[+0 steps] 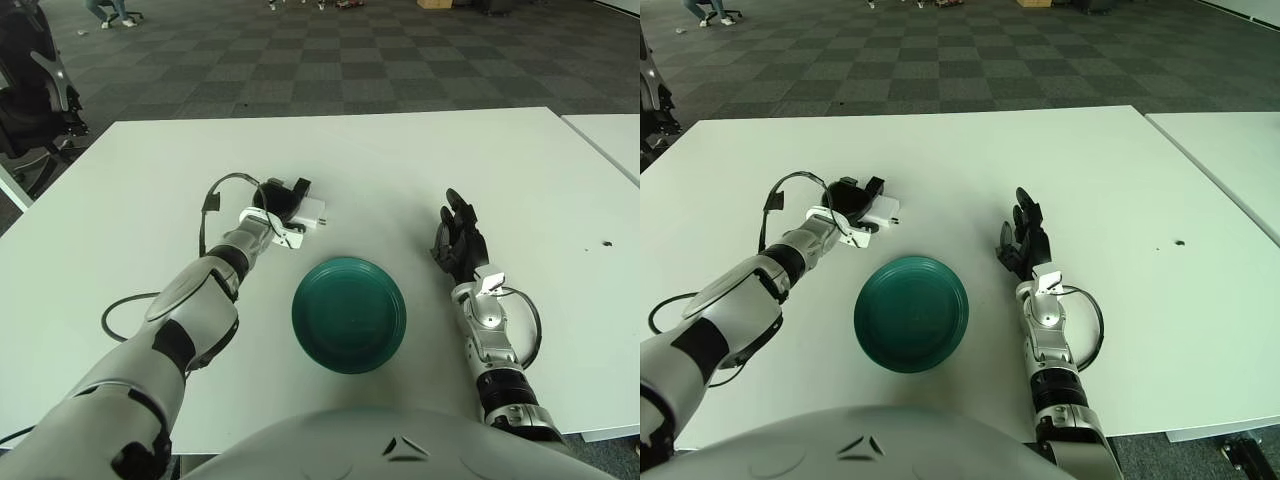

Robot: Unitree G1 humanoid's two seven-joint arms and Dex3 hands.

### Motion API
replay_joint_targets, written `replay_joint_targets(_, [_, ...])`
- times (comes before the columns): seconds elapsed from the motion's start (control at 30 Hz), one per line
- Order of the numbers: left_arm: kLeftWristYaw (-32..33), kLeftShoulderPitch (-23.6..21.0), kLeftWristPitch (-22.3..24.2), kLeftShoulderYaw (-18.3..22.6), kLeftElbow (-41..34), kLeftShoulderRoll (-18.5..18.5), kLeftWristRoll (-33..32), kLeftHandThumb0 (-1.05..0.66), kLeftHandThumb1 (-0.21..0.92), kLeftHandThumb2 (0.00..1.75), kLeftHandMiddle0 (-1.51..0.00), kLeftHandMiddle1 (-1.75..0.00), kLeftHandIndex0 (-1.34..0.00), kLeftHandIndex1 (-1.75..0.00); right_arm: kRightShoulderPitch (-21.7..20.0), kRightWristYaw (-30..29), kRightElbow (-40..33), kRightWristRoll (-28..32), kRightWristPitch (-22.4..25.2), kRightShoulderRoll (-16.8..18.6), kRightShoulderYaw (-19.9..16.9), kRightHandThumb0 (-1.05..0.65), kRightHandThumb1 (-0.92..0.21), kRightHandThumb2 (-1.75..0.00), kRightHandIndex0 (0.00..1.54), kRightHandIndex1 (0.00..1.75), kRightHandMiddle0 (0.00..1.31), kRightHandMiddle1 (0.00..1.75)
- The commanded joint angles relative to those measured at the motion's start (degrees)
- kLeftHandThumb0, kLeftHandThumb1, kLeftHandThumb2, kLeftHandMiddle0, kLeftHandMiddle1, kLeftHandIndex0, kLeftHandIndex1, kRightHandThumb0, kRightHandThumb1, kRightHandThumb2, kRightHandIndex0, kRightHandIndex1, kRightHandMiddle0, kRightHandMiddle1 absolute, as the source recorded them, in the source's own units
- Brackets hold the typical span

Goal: Put the charger into the plate.

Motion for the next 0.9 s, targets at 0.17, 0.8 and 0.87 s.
replay_joint_targets(0.17, [-9.49, 5.91, -5.61, 1.56, 3.49, 0.47, -1.95, -0.51, 0.22, 1.43, -1.05, -1.75, -0.69, -1.75, 11.83, 0.08, 19.63, 0.19, 5.47, 3.4, -0.5, -0.85, -0.92, -0.71, 0.15, 0.01, 0.0, 0.38])
replay_joint_targets(0.8, [-14.5, 4.33, -13.11, 6.45, 1.52, 1.48, -7.53, -0.57, 0.08, 1.6, -1.25, -1.75, -0.8, -1.75, 11.66, -0.09, 20.03, -0.12, 5.15, 3.15, -0.89, -0.84, -0.92, -0.7, 0.16, 0.01, 0.0, 0.4])
replay_joint_targets(0.87, [-14.48, 2.87, -14.0, 7.66, 0.61, 2.22, -8.56, -0.57, 0.09, 1.6, -1.26, -1.75, -0.8, -1.75, 11.71, 0.01, 20.08, -0.13, 5.14, 3.08, -0.9, -0.84, -0.92, -0.7, 0.16, 0.01, 0.0, 0.4])
